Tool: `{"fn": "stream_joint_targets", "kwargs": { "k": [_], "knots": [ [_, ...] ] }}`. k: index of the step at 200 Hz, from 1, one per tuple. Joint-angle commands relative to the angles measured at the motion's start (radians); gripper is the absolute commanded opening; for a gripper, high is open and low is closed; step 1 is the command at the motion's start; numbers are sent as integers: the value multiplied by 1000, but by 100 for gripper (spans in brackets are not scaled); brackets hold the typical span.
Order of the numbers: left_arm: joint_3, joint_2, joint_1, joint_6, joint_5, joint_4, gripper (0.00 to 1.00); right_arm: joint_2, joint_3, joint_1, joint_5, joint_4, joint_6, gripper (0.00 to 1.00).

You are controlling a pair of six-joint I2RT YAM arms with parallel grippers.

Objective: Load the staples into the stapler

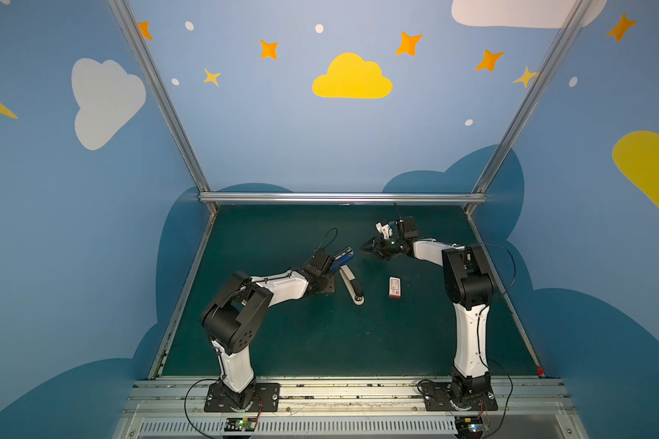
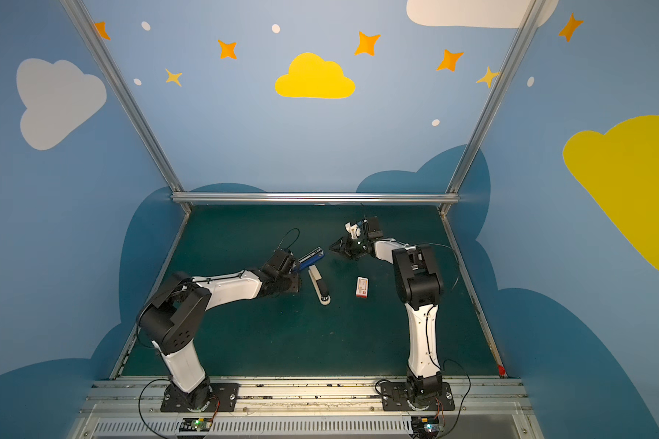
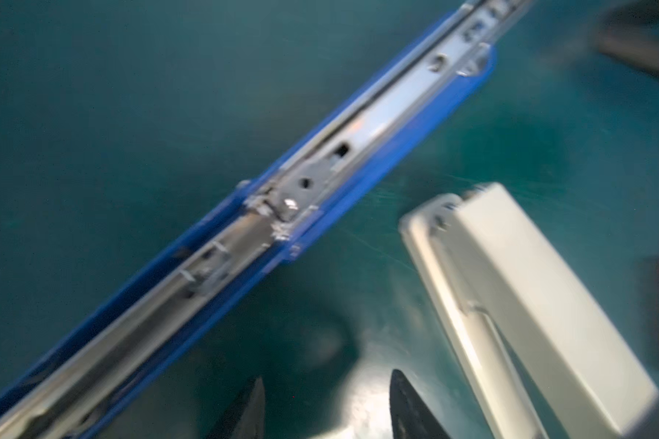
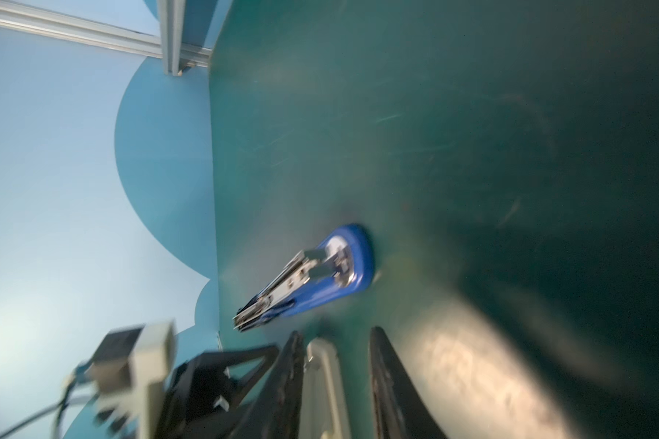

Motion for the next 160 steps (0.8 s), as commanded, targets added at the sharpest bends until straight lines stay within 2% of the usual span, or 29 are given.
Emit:
{"fn": "stream_joint_targets", "kwargs": {
  "k": [1,46,109,135,160],
  "knots": [
    [13,31,52,-22,-2,39,56,-89,-45,-1,13,-28,-31,31],
    [150,147,142,-8,9,11,57,-202,-166,1,15,-16,-25,30],
    [400,282,257,8,106,-64,64,-315,-303,5,10,-28,-30,30],
    [454,303,262,-36,159,-54,71,-330,-322,5,10,-42,-36,30],
    [467,323,256,-128,210,-19,73,-332,-318,7,11,-47,-38,30]
  ]
}}
